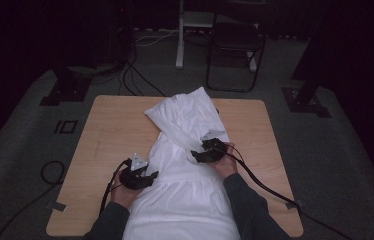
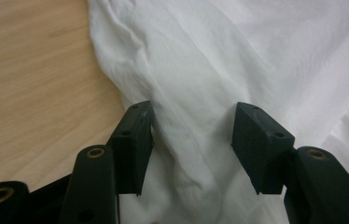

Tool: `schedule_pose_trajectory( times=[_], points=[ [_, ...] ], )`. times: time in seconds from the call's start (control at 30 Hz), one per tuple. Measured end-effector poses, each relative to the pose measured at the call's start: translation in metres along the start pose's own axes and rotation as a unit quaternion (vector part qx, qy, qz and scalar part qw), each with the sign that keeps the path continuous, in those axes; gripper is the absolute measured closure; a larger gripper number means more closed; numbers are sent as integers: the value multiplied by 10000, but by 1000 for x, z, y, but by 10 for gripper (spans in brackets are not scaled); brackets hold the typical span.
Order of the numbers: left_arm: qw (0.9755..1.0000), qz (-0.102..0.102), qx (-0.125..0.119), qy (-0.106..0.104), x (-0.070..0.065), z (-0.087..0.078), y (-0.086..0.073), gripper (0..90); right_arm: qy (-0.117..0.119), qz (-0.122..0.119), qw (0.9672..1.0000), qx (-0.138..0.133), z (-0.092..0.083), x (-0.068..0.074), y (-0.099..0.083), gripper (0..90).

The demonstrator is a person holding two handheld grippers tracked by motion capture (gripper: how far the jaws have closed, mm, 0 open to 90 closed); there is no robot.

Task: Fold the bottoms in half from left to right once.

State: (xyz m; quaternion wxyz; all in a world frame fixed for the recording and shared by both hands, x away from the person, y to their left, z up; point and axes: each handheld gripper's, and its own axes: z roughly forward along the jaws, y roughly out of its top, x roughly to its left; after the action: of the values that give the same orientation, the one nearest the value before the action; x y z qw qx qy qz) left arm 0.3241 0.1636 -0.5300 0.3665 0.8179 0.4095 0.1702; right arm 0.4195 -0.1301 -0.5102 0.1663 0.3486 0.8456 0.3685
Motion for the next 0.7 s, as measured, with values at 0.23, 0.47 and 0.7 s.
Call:
schedule_pose_trajectory(
  times=[0.23,0.47,0.7],
  points=[
    [9999,47,114,-27,-5,5,-5,467,-576,175,9982,-14,-8,-28,6,883],
    [9998,18,200,-93,-6,6,-4,458,-1197,1233,9838,-505,-41,-79,-11,880],
    [9999,140,-21,-4,5,0,34,425,-1003,1473,9839,158,-2,-88,-42,855]
  ],
)
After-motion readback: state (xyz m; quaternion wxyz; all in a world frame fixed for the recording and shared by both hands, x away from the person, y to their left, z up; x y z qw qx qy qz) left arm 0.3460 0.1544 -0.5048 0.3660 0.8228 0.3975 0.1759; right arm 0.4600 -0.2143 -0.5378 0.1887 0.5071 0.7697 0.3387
